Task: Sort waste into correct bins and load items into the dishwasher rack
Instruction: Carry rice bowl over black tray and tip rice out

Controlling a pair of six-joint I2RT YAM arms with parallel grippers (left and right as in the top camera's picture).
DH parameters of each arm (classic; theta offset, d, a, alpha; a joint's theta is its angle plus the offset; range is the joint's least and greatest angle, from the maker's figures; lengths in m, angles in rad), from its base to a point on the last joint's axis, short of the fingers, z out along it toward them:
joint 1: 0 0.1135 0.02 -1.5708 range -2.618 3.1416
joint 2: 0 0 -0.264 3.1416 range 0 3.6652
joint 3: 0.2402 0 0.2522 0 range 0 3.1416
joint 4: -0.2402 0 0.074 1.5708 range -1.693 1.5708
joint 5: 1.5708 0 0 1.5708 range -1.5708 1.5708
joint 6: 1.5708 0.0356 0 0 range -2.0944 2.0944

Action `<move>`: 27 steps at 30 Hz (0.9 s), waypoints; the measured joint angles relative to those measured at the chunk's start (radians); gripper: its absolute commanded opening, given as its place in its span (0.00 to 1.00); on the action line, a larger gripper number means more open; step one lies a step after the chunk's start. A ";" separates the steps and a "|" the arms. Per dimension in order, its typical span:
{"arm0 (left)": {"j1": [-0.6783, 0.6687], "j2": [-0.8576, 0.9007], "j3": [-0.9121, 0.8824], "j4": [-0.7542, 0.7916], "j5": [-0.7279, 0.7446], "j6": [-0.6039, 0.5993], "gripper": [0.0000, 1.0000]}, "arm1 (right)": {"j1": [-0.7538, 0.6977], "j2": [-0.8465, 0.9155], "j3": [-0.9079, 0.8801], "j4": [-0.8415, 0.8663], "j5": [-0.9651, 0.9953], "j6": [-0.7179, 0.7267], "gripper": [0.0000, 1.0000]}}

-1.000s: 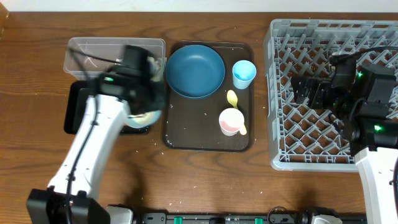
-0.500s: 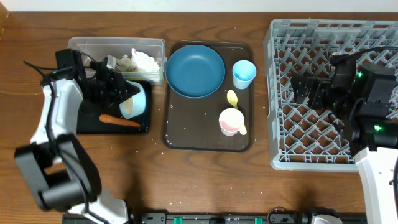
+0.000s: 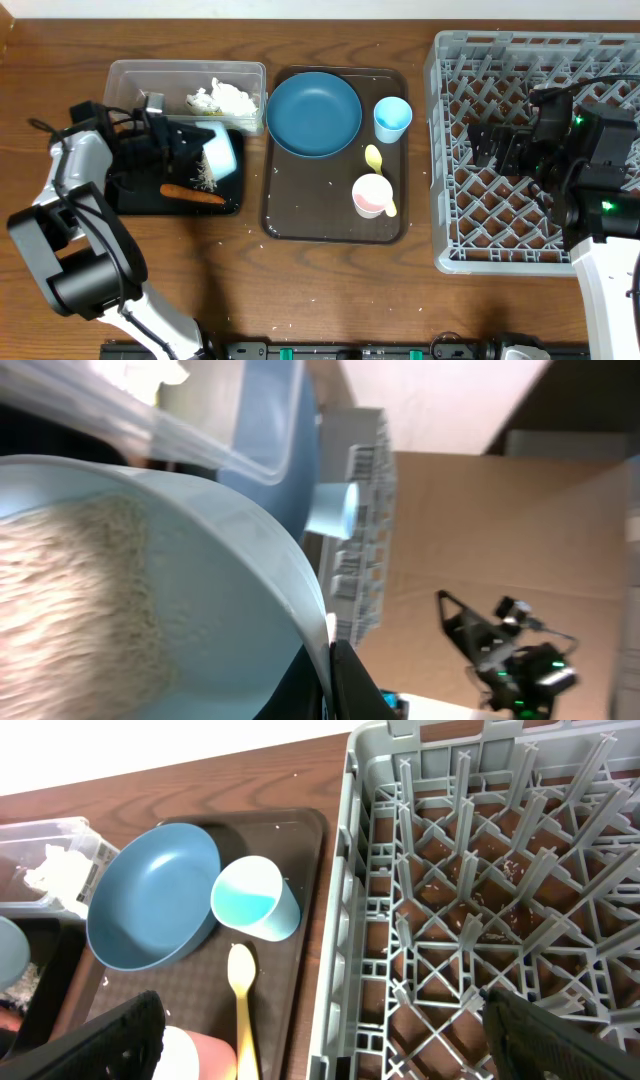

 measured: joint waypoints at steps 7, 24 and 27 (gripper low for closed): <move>0.040 0.000 0.000 -0.015 0.095 -0.007 0.06 | 0.000 0.000 0.000 0.000 0.000 0.000 0.99; 0.077 0.000 0.000 -0.015 0.181 -0.131 0.06 | 0.000 0.000 0.000 -0.010 0.000 0.000 0.99; 0.099 0.000 0.000 -0.013 0.182 -0.148 0.06 | 0.000 0.000 0.000 -0.010 0.000 0.000 0.99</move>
